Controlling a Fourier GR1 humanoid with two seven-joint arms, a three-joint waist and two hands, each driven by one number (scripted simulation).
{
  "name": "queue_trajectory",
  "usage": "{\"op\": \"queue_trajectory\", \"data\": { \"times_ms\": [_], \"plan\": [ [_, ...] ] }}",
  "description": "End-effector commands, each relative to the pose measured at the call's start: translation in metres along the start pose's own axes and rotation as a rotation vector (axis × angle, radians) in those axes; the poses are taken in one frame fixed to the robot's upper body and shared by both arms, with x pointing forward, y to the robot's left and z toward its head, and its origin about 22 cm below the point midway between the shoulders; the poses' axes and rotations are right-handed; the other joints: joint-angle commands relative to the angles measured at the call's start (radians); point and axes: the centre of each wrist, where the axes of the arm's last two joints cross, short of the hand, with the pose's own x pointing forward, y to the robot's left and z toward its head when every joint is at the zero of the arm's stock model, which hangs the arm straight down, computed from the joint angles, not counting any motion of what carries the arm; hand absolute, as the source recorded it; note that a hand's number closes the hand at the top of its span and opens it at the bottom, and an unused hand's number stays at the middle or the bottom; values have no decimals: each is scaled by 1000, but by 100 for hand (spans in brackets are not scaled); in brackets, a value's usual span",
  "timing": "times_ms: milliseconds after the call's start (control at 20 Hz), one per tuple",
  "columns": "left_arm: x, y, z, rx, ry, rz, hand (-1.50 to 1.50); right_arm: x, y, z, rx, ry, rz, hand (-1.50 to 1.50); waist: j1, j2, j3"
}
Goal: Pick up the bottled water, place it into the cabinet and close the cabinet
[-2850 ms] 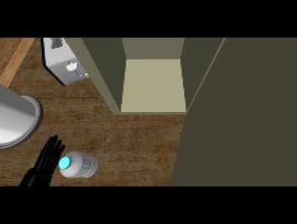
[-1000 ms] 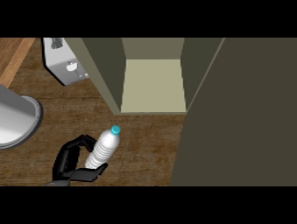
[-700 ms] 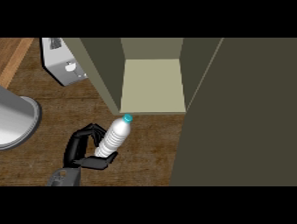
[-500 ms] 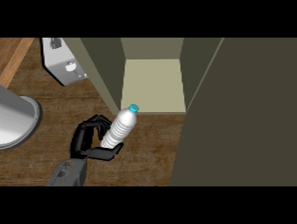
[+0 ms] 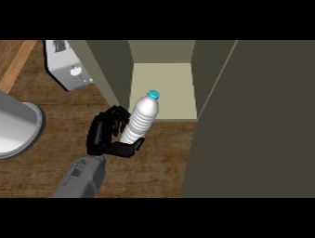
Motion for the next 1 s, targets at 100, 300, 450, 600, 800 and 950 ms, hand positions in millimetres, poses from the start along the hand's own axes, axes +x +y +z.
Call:
{"op": "queue_trajectory", "data": {
  "times_ms": [100, 300, 450, 600, 800, 950],
  "plan": [
    [24, -38, -27, 18, 13, 69, 150, 15, 10, 13, -23, -40, 16, -150, -2, 0, 0],
    [48, -60, -45, -1, 31, 54, 150, 20, -9, 13, -29, -48, 21, -150, -2, 2, 0],
    [56, -72, -42, 12, 29, 75, 150, 9, -8, 17, -16, -23, 30, -150, 1, 2, 1],
    [72, -88, -76, 9, 39, 5, 150, 22, -12, 5, -19, -41, 32, -150, 0, 4, 0],
    [75, -99, -87, 60, 37, -38, 150, 32, -9, 28, -20, -63, 22, -150, -16, 1, 0],
    [72, -88, -109, 31, 87, -57, 150, 21, -3, 18, -41, -27, 18, -150, -6, 3, 0]
  ]
}}
